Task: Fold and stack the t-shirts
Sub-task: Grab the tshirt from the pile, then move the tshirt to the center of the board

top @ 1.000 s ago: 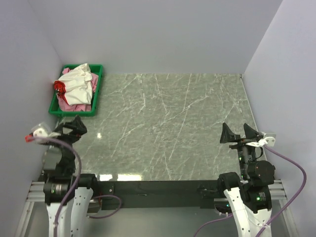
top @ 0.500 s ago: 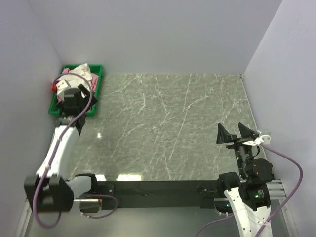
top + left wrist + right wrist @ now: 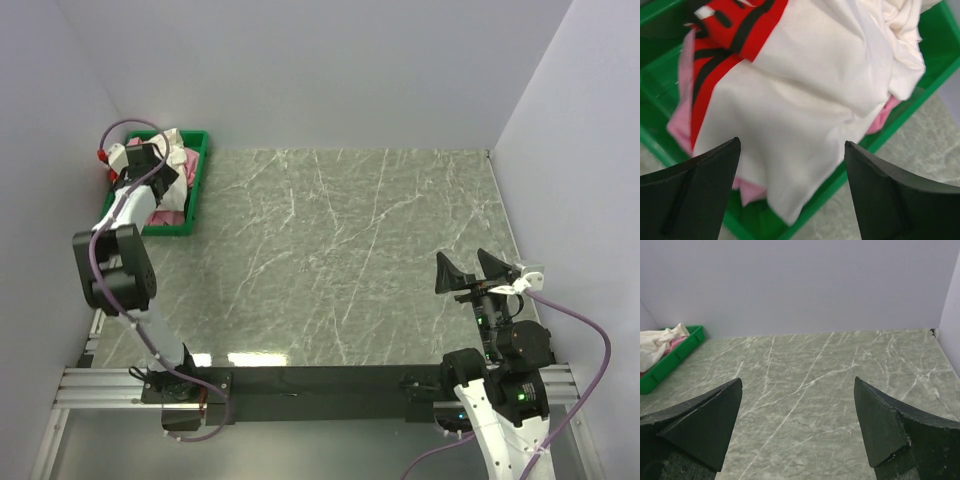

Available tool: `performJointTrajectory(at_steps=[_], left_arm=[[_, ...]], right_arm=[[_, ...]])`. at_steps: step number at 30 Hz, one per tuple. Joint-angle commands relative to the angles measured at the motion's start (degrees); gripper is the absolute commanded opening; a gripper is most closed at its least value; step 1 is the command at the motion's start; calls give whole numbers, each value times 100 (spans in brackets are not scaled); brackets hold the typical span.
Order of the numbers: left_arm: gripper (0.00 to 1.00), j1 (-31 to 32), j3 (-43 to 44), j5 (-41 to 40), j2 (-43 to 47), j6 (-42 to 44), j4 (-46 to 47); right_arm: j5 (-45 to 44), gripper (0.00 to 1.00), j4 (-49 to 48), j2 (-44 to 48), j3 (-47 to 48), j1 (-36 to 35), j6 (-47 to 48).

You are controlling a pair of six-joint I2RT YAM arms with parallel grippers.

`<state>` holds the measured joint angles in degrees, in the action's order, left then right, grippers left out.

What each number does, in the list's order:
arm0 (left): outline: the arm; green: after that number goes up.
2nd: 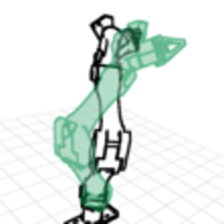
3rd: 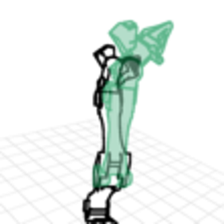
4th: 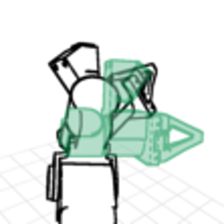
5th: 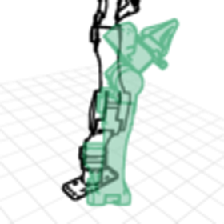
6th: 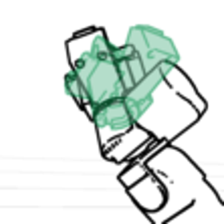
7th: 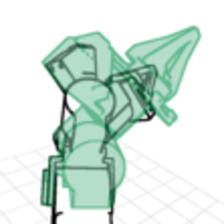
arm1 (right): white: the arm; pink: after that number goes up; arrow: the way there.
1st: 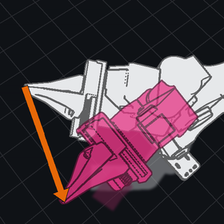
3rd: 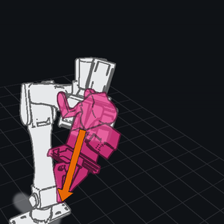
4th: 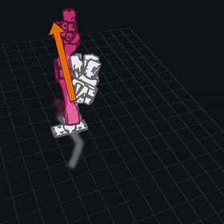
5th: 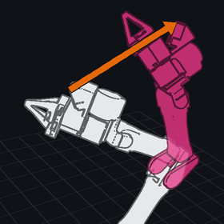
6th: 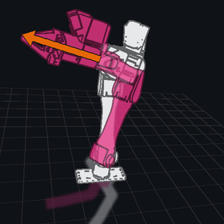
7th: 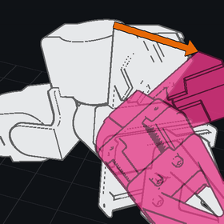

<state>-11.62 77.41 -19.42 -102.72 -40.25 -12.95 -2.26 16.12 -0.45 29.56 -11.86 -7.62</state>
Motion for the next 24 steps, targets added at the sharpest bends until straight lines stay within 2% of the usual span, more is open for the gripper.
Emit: performJointTrajectory(at_steps=[1, 2, 3, 5, 6, 7, 12, 15, 18, 19, 24], left_arm=[[88, -25, 625, -88, -519, -10, 21], [81, -25, 714, -88, -600, 26, -5], [62, -25, 819, -114, -661, 61, -32], [41, -16, 837, -167, -688, 201, 3], [13, -16, 820, -254, -662, 263, 29], [3, -16, 829, -299, -592, 385, 21], [1, 89, 1013, -413, -13, 772, -225], [1, 510, 1118, -317, 671, 1124, -278], [1, 1309, 1442, -185, 998, 1413, -576], [1, 1764, 1574, -150, 1034, 1441, -690], [1, 3076, 2708, 587, 1070, 1433, -1446]], right_arm=[[77, 98, -100, 71, -38, -54, 32], [112, 98, -83, 71, -38, -62, 41], [121, 98, -65, 71, -29, -71, 50], [121, 98, -30, -174, 6, -62, 50], [156, 98, -21, -201, 14, -71, 59], [191, 98, -12, -236, 23, -71, 59], [332, 98, -47, -272, 32, -71, 32], [358, 98, -65, -342, 85, -71, -90], [393, 99, -74, -508, 225, -71, -205], [367, 99, -39, -579, 286, -62, -222], [235, 98, 163, -1220, 874, -71, -434]])
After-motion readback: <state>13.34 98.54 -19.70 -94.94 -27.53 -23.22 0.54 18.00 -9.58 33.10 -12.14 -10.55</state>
